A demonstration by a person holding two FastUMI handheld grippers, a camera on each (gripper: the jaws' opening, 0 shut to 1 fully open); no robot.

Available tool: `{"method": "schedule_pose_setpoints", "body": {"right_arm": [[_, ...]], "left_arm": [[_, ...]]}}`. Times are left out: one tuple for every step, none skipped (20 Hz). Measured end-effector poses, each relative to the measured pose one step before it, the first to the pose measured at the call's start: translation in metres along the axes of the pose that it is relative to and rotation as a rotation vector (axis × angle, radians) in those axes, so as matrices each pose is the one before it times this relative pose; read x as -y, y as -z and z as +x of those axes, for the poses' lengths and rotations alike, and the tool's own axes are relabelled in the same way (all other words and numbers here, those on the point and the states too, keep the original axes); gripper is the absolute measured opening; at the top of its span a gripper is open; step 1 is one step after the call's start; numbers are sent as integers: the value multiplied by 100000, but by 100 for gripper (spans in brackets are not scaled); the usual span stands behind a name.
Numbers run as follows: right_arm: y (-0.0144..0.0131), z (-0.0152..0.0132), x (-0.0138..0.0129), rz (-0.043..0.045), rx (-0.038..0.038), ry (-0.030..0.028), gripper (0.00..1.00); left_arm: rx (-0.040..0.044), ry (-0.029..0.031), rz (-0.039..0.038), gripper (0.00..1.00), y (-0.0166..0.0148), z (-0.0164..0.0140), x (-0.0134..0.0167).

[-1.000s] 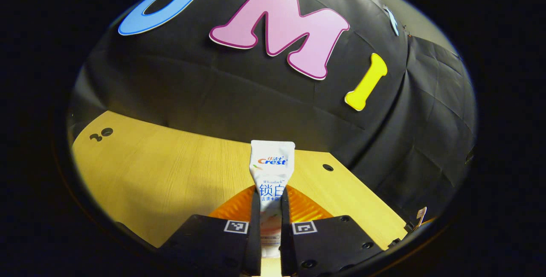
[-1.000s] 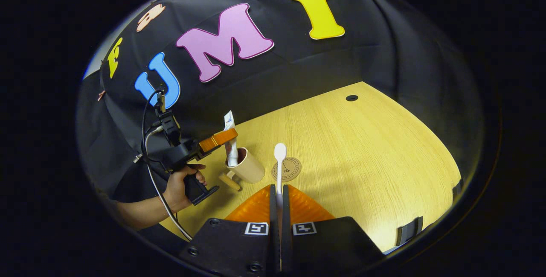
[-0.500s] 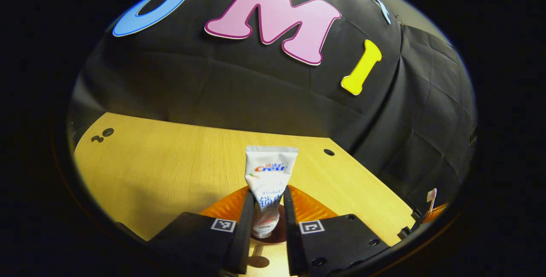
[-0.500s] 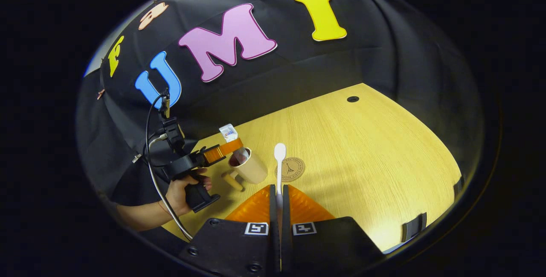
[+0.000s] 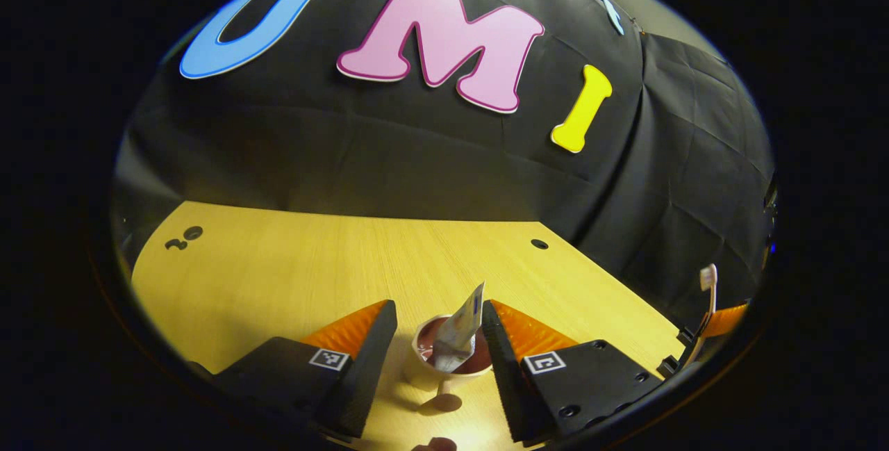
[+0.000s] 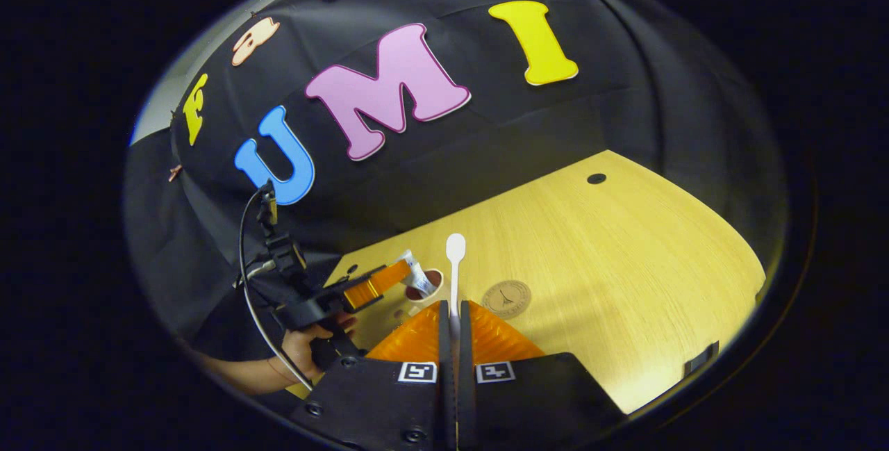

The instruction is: Put the toothbrush and toothpaste on the desktop into the cup, then pick up the cup and place it on the coaster on the desktop.

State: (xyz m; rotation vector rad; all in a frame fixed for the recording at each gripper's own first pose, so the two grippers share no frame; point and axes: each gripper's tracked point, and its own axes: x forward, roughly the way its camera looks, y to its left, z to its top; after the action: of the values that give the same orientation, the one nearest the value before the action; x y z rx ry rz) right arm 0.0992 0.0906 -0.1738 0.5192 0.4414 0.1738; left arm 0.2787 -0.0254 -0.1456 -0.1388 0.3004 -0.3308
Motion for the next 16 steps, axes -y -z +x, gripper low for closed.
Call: {"method": "schedule_pose_setpoints", "body": {"right_arm": [[-700, 765, -774, 430, 1956, -1646, 6], [-660, 1010, -727, 319, 1842, -1645, 6], [-505, 1090, -736, 21, 1594, -1766, 6], [-453, 981, -675, -257, 1777, -1817, 6], [-534, 990, -524, -47, 2144, -1473, 6], [-445, 1088, -449, 549, 2304, -1410, 6], [-458, 998, -349, 887, 2492, -1358, 6], [-281, 1176, -235, 696, 2280, -1172, 6], [-232, 1032, -33, 388, 2258, -843, 6], [-109, 1124, -4, 266, 2070, -770, 6], [-44, 1154, 103, -56, 1832, -588, 6], [60, 1026, 77, -289, 1310, -759, 6], [256, 1014, 251, -401, 982, -406, 6], [278, 944, 271, -166, 864, -440, 6], [370, 907, 102, -213, 902, -543, 6], [575, 833, 98, -584, 700, -509, 6]], "left_arm": [[780, 165, 1042, 78, -347, -1066, -120], [463, 308, 1341, 78, -394, -1242, -58], [255, -148, 1249, 78, -122, -1149, -78], [38, 442, 532, 78, -233, -1293, 43], [-133, 290, -223, 78, -21, -1326, 30], [-278, 949, -952, 78, -27, -1366, 151], [-502, 1094, -1335, 78, 185, -1225, 246], [-454, 914, -1704, 78, 238, -1307, 174], [-672, 866, -1816, 78, 514, -1139, 149], [-1672, 690, -1890, 78, 586, -1166, 32], [-2093, 362, -1799, 78, 847, -1061, 22], [-934, -504, -1313, 78, 592, -1121, -273], [-524, -475, -886, 78, 520, -1056, -352], [-773, -988, -226, 78, 663, -924, -424], [-1079, -1676, 159, 78, 737, -868, -699], [-1379, -1563, -284, 79, 890, -553, -678]]}}
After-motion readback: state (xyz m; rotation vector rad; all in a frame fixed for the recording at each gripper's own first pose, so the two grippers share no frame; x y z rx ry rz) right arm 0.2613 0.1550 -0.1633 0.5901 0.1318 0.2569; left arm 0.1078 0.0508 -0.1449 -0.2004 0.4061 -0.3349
